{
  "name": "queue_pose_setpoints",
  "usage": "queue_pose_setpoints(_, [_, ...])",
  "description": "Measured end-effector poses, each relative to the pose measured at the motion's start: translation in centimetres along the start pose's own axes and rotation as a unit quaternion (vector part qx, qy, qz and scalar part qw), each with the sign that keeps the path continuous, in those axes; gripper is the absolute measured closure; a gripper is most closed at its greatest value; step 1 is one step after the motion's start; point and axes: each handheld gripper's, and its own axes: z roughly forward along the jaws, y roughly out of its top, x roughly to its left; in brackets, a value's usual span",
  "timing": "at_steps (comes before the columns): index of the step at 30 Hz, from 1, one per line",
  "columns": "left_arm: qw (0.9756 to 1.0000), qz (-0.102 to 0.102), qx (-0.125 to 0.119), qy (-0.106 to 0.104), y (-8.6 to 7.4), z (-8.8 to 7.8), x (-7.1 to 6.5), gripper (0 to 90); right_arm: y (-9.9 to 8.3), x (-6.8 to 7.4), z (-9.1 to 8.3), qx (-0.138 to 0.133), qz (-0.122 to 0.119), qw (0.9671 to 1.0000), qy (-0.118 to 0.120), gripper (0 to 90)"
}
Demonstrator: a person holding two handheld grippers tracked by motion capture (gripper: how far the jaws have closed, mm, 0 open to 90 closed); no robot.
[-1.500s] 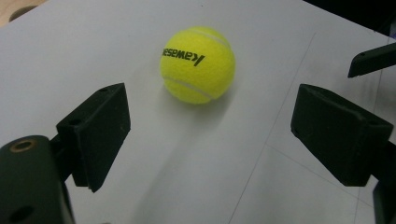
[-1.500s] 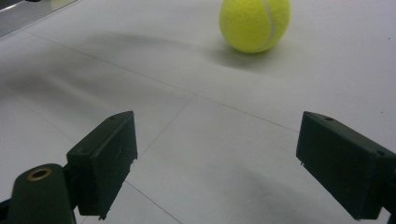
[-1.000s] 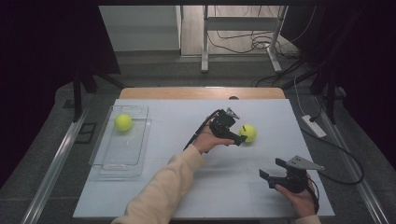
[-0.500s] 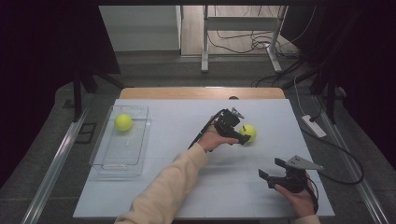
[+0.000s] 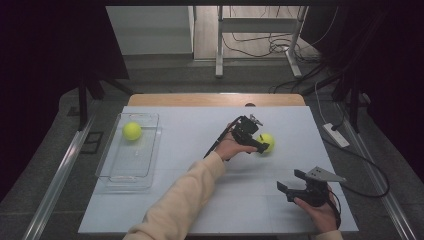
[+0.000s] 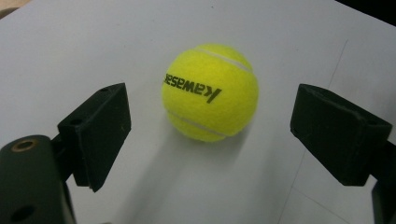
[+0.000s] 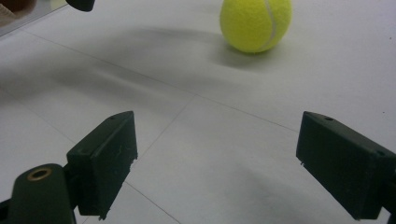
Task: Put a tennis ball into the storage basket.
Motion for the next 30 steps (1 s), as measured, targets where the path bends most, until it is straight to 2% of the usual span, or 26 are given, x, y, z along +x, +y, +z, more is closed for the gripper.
queue_pose_setpoints(30, [0.9995, 0.005, 0.028, -0.009, 1.4, 3.6, -0.1, 13.6, -0.1, -0.3, -0.2, 0.0, 0.006, 1.0, -0.002, 12.1])
